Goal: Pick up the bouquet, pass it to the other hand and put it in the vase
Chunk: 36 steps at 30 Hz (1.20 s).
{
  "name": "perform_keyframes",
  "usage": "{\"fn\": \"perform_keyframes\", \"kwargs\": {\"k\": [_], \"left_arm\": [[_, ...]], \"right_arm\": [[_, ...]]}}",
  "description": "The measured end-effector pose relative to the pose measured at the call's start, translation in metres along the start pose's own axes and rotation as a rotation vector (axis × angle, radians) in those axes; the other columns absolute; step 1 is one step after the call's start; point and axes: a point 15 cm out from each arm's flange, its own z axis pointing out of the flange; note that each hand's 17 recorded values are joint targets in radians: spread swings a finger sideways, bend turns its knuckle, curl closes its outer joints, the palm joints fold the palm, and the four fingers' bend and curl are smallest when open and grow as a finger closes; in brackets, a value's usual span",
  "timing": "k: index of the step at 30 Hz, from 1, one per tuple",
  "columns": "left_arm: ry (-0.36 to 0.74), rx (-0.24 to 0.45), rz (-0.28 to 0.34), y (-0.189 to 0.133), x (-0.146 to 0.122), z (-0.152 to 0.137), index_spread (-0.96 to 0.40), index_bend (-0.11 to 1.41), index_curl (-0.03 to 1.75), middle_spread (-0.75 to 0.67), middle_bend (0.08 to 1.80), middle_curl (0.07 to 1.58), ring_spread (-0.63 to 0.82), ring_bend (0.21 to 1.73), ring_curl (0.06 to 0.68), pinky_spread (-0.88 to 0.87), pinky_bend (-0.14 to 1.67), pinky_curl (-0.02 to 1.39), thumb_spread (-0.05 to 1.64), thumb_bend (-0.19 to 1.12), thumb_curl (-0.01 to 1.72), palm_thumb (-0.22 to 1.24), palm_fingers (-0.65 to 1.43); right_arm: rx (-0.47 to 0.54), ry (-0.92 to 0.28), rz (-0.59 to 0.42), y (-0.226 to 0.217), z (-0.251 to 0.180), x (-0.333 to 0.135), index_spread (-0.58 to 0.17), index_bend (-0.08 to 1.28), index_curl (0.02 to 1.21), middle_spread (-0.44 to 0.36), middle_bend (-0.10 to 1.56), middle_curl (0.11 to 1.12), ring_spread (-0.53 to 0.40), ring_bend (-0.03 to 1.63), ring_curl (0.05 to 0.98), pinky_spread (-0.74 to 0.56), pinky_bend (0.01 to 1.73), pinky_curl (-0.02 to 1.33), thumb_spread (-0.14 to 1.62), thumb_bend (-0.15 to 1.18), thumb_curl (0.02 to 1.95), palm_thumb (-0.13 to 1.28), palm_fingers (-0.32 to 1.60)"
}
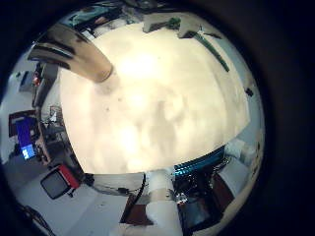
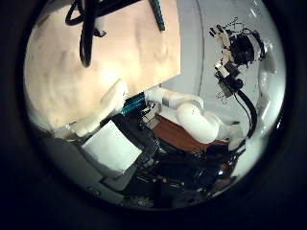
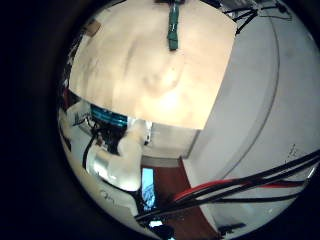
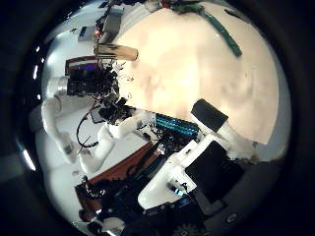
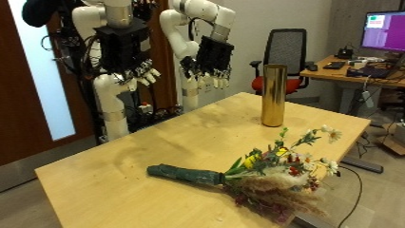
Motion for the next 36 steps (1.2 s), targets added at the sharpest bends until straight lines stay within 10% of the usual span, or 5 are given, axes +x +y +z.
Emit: {"fn": "perform_keyframes", "kwargs": {"k": [12,25,28,30,36], "left_arm": [[-0.005,-0.005,0.034,-0.002,-0.002,0.002,-0.27,0.68,0.6,0.12,0.27,0.36,0.49,0.33,0.203,0.53,0.16,0.17,0.99,-0.03,0.36,0.64,0.28],[-0.02,0.039,0.07,-0.005,-0.01,-0.013,-0.27,0.67,0.59,0.11,0.27,0.37,0.47,0.32,0.197,0.52,0.16,0.16,0.99,-0.03,0.35,0.61,0.27],[-0.016,0.036,0.073,-0.003,-0.009,-0.012,-0.26,0.64,0.58,0.13,0.27,0.36,0.49,0.34,0.202,0.53,0.17,0.17,1.0,-0.03,0.35,0.6,0.29],[-0.015,0.034,0.073,-0.002,-0.009,-0.011,-0.26,0.64,0.59,0.13,0.27,0.36,0.5,0.34,0.201,0.53,0.16,0.17,1.0,-0.03,0.34,0.6,0.29],[-0.011,0.033,0.067,0.001,-0.01,-0.011,-0.25,0.65,0.59,0.11,0.27,0.37,0.48,0.34,0.198,0.52,0.16,0.16,1.0,-0.03,0.34,0.6,0.29]], "right_arm": [[-0.029,-0.02,0.03,-0.026,0.012,0.01,-0.334,0.15,0.28,-0.015,0.27,0.32,0.094,0.48,0.195,0.36,0.36,0.25,1.11,-0.02,0.42,0.71,0.35],[0.087,-0.074,0.347,-0.096,0.016,0.038,-0.252,0.14,0.26,-0.006,0.48,0.38,-0.012,0.64,0.212,0.31,0.27,0.21,1.11,-0.03,0.39,0.61,0.55],[0.125,-0.105,0.38,-0.114,0.016,0.036,-0.23,0.19,0.3,-0.188,0.3,0.33,-0.098,0.58,0.208,0.28,0.4,0.25,1.12,-0.02,0.39,0.6,0.38],[0.149,-0.109,0.396,-0.125,0.02,0.038,-0.235,0.15,0.28,-0.099,0.58,0.41,-0.057,0.6,0.18,0.26,0.28,0.2,1.11,-0.02,0.39,0.6,0.61],[0.159,-0.118,0.394,-0.159,0.04,0.04,-0.327,0.08,0.27,-0.017,0.48,0.4,-0.14,0.71,0.226,0.2,0.42,0.23,1.11,-0.02,0.38,0.6,0.39]]}}
